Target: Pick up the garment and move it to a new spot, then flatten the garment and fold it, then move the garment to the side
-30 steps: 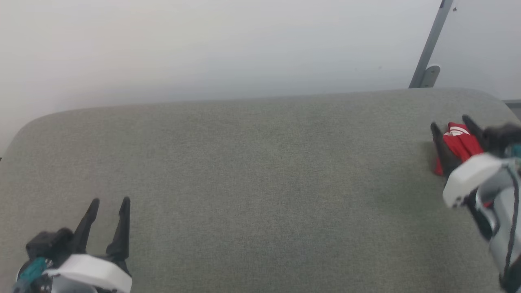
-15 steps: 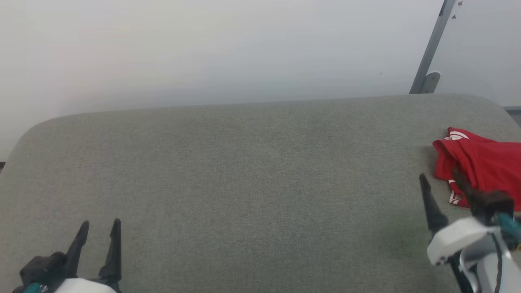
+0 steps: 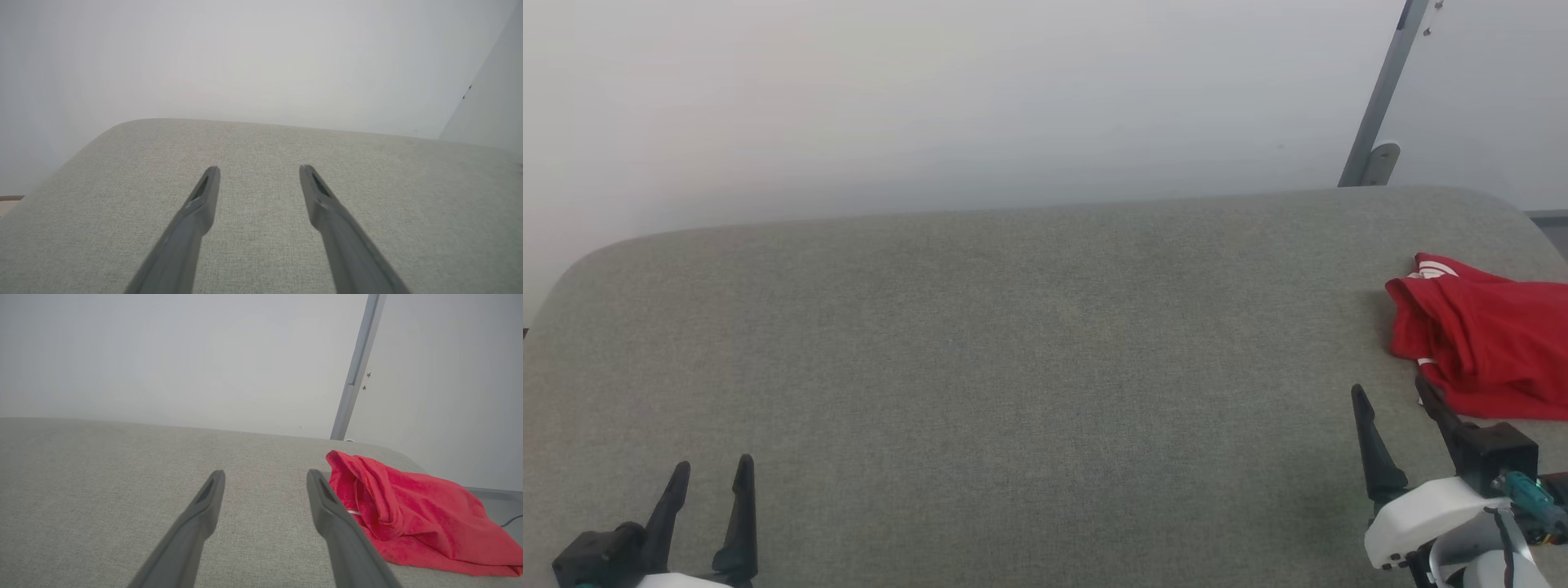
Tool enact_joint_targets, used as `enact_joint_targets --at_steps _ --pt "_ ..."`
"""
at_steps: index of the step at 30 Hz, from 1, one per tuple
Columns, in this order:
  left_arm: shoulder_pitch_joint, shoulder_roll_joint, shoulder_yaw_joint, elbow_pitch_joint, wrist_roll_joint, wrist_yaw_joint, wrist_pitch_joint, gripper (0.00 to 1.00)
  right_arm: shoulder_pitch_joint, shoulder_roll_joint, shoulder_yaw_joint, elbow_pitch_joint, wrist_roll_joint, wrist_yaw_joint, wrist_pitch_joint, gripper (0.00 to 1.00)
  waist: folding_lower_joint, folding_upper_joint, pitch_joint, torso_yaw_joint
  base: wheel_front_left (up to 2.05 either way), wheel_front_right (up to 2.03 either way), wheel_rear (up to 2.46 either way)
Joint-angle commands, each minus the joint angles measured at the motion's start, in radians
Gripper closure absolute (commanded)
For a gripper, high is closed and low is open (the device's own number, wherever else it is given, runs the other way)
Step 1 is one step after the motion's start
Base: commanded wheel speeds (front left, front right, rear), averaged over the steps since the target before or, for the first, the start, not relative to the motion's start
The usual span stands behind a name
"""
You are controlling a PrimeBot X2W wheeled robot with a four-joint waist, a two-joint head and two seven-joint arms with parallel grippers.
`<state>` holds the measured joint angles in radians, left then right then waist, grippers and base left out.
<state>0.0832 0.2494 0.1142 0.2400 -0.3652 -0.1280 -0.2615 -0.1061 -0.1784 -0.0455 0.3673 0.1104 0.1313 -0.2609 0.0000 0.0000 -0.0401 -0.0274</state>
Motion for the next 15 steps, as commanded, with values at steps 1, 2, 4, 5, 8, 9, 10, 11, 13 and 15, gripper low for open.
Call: enact_joint_targets --at_steps 1,2,4,5,8,9,10,11,13,15 --pt "0.008 0.001 0.005 -0.002 0.005 -0.002 -0.004 0.0 0.008 0.006 -0.004 -0.004 -0.007 -0.001 -0.005 0.0 0.0 0.0 0.0 0.0 0.0 0.0 0.0" --pt "0.009 0.0 0.005 -0.002 0.006 -0.002 -0.004 0.0 0.01 0.007 -0.005 -0.006 -0.007 -0.001 -0.005 0.0 0.0 0.0 0.001 -0.001 0.0 0.0 0.0" --pt "0.011 -0.001 0.004 -0.003 0.004 -0.002 -0.004 0.0 0.015 0.009 -0.007 -0.008 -0.006 -0.001 -0.005 0.0 0.0 0.0 0.001 -0.001 0.0 0.0 0.0" --pt "0.011 -0.001 0.004 -0.005 0.003 -0.002 -0.004 0.0 0.016 0.01 -0.007 -0.009 -0.006 -0.001 -0.005 0.0 0.0 0.0 0.001 -0.002 0.0 0.0 0.0" --pt "0.014 -0.001 0.001 -0.009 0.003 -0.002 -0.004 0.0 0.018 0.011 -0.009 -0.015 -0.007 -0.001 -0.005 0.0 0.0 0.0 0.002 -0.003 0.0 0.0 0.0" --pt "0.014 -0.001 0.001 -0.011 0.003 -0.002 -0.004 0.0 0.019 0.012 -0.01 -0.016 -0.007 -0.001 -0.005 0.0 0.0 0.0 0.003 -0.003 0.0 0.0 0.0" --pt "0.014 -0.001 0.0 -0.012 0.002 -0.002 -0.004 0.0 0.02 0.012 -0.01 -0.018 -0.007 -0.001 -0.005 0.0 0.0 0.0 0.003 -0.002 0.0 0.0 0.0" --pt "0.015 -0.001 -0.001 -0.014 0.002 -0.002 -0.004 0.0 0.019 0.013 -0.01 -0.02 -0.009 -0.001 -0.005 0.0 0.0 0.0 0.003 -0.002 0.0 0.0 0.0" --pt "0.014 -0.005 0.009 -0.023 0.002 -0.002 -0.004 0.0 0.018 0.018 -0.012 -0.026 -0.006 -0.001 -0.005 0.0 0.0 0.0 0.004 -0.002 0.0 0.0 0.0" --pt "0.001 -0.008 0.006 -0.022 -0.001 0.0 0.0 1.0 0.016 0.018 -0.014 -0.017 0.0 0.0 0.0 1.0 0.0 0.0 0.004 -0.002 0.0 0.0 0.0"
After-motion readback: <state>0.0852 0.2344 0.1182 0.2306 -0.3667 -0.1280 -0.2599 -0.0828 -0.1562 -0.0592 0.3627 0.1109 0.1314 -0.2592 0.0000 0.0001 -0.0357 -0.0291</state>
